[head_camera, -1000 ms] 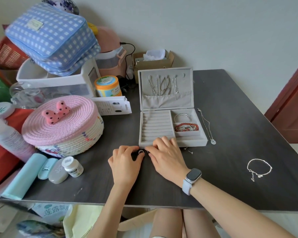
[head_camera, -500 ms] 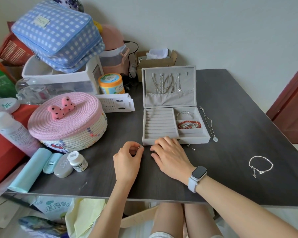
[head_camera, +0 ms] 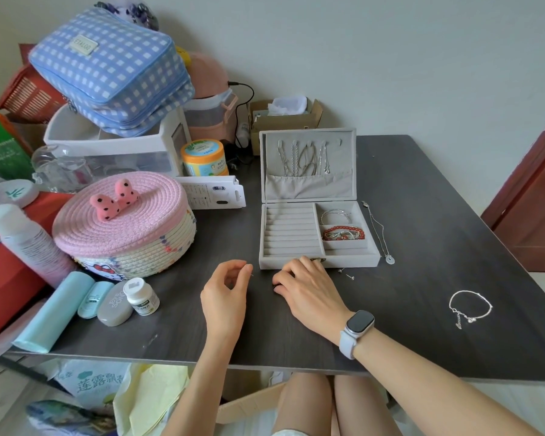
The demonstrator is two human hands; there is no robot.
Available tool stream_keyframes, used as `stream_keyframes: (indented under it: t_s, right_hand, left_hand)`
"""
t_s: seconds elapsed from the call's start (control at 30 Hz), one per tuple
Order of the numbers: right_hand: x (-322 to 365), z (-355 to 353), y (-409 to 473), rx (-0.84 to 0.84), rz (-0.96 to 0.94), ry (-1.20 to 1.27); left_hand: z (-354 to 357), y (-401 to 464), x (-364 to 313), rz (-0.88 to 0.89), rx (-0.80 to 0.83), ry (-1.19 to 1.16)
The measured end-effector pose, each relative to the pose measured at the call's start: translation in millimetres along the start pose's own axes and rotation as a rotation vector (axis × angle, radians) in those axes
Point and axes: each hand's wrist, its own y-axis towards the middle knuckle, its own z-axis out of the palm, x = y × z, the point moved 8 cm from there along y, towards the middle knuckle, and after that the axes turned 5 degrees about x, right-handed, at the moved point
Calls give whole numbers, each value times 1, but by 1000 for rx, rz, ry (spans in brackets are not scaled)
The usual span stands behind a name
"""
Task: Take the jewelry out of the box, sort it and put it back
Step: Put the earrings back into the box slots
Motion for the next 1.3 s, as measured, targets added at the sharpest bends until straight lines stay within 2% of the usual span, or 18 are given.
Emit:
stream_keyframes:
  t_s: [0.07,0.13,0.23,0.37,0.47,0.57,0.73,0.93,1.07,1.3]
  right_hand:
    - [2,0,0,15,-21,37]
    - [1,-2,-4,49,1,196]
    - [-10,-14,-5,13,51,372]
    - [-48,-39,12,-168,202,610]
    - [-79,-50,31,-247,325,683]
    - [-102,-49,46,-235,370,663]
    - [-128,-30,67,-216,403,593]
    - [-130,-8,100,-83,344,537]
    - [-123,-2,118,16,254,413]
    - [-120,1,117,32,224,450]
  left_hand:
    - [-2,-1,-1,4,-13,-20]
    - [-3,-1,0,-2,-11,-41]
    - [-2,4,1,-37,16,-95]
    - [3,35,-24,-63,27,-274]
    - [23,69,-55,24,114,-176]
    - [53,97,-70,107,225,44]
    - [97,126,-74,228,359,273]
    - [121,128,-70,439,428,566]
    - [123,134,-66,436,403,605]
    - [116,124,-62,498,245,629]
